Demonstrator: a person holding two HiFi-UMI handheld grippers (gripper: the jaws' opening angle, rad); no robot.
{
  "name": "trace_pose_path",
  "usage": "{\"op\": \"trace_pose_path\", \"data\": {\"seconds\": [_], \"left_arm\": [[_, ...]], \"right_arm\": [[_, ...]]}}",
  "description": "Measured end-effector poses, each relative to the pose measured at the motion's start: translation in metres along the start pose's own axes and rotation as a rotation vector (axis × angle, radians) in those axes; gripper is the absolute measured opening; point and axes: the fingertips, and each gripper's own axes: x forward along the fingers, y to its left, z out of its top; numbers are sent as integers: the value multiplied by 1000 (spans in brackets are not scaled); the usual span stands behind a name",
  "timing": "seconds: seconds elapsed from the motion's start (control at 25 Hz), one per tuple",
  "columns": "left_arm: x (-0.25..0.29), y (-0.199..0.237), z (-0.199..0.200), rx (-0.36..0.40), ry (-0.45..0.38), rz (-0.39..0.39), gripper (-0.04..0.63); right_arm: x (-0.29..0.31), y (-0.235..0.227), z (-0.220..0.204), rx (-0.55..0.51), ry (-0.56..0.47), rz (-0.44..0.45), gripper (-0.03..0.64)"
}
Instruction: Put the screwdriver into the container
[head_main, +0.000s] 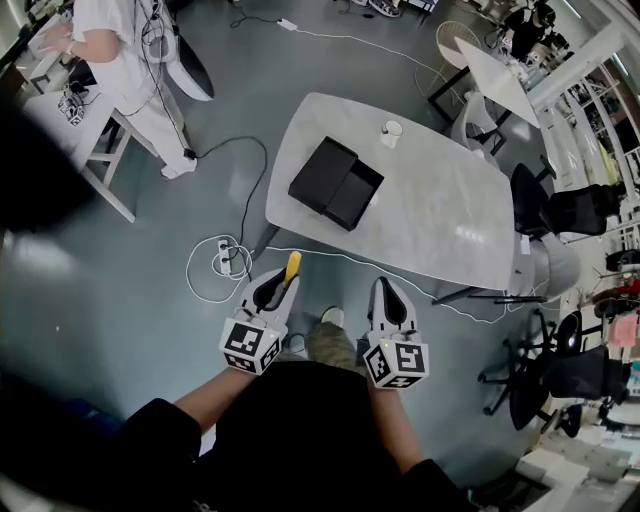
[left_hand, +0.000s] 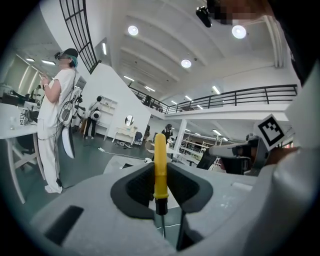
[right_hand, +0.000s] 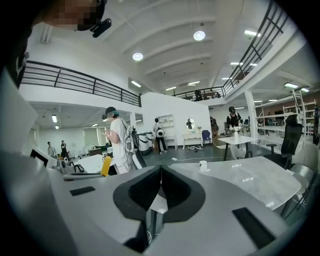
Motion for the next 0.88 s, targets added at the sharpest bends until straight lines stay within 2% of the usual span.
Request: {"op": "trace_pose_path", "data": {"seconds": [0.24,0.44,0.68,0.76,0.88], "left_arm": [[31,9,-9,5,17,10,85],[71,17,-12,-23,45,31,84],[135,20,-11,-9,86,47,85],[160,21,-10,8,96,49,86],[204,16,-6,74,122,40,86]], "right_arm": [[13,-25,2,2,-40,-13,12],[47,-56,-6,29,-9,-8,12],[95,-104,1,40,10,15,12],[110,-122,2,46,12,18,12],[134,-152,4,56,20,21,12]]}}
